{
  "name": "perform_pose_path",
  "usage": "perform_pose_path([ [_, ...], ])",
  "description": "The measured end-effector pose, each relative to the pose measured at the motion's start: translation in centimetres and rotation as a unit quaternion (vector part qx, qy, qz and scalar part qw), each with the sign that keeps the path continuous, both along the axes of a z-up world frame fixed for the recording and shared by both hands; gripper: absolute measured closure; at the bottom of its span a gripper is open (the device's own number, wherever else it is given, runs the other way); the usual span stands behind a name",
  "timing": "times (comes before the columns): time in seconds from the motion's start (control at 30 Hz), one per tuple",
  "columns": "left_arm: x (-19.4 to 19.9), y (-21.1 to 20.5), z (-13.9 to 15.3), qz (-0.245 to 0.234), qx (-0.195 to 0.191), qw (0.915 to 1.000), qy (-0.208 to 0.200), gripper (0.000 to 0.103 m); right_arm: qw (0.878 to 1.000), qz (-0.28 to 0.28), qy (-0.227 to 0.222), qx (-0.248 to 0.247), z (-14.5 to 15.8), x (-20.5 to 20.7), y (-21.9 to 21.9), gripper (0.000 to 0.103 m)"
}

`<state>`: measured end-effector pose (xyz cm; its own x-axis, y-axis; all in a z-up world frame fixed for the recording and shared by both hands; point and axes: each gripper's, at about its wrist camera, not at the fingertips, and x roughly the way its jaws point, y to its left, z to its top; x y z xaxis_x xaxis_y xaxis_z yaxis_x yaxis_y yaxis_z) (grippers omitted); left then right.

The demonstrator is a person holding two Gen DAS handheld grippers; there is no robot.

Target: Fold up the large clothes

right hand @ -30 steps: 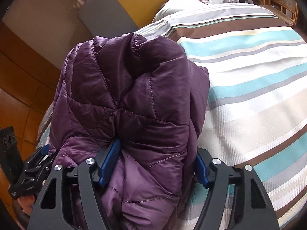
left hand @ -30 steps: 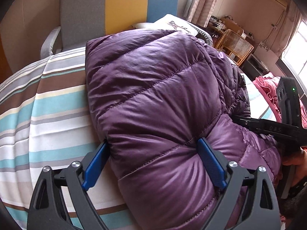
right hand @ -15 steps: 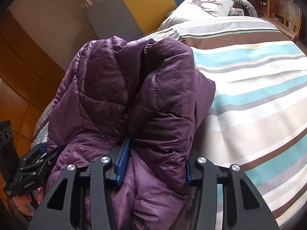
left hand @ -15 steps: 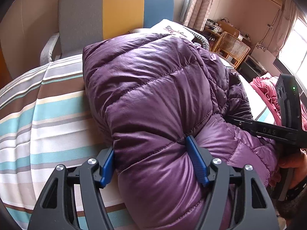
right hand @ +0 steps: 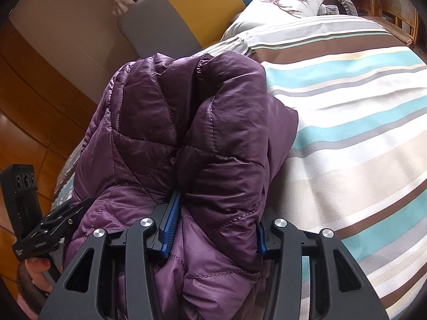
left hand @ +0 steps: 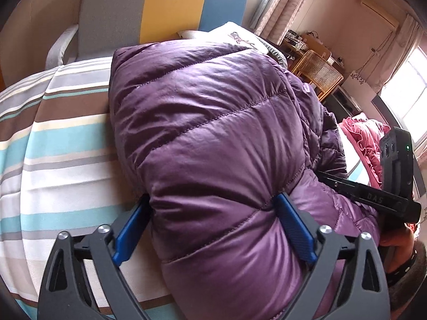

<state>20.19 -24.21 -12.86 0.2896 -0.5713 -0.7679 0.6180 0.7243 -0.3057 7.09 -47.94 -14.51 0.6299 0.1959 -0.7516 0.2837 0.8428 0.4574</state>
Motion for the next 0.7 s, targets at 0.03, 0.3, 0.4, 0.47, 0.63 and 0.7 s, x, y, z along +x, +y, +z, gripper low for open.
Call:
perform_pose_path([
  [0.03, -0.2, -0.1, 0.1, 0.000, 0.001, 1.0000, -0.004, 0.021, 1.000, -0.001, -0.001, 0.002, -0.2, 0.2, -0.3, 0.057],
  [0.3, -2.3, -1.2, 2.2, -0.003, 0.019, 0.9984, -0.054, 0.043, 1.000, -0.013, -0.021, 0.015, -0.4, -1.1, -1.1, 0.061],
  [0.4, -2.9, -1.2, 3.0, -0.004, 0.024, 0.9970, -0.074, 0.047, 0.999, -0.008, -0.035, -0.002, 0.3, -1.8, -0.7, 0.066],
  [0.47, -3.4, -0.8, 3.6, -0.004, 0.023, 0.9963, -0.082, 0.049, 0.999, -0.005, -0.044, -0.009, 1.0, -2.2, -0.5, 0.070],
  [0.63, -4.2, -0.3, 4.8, -0.008, 0.021, 0.9942, -0.105, 0.053, 0.998, 0.005, -0.063, -0.011, 1.8, -3.1, 0.1, 0.075],
  [0.7, -4.3, 0.2, 5.1, -0.007, 0.023, 0.9936, -0.111, 0.054, 0.998, 0.007, -0.064, -0.006, 1.7, -3.3, 0.2, 0.075],
])
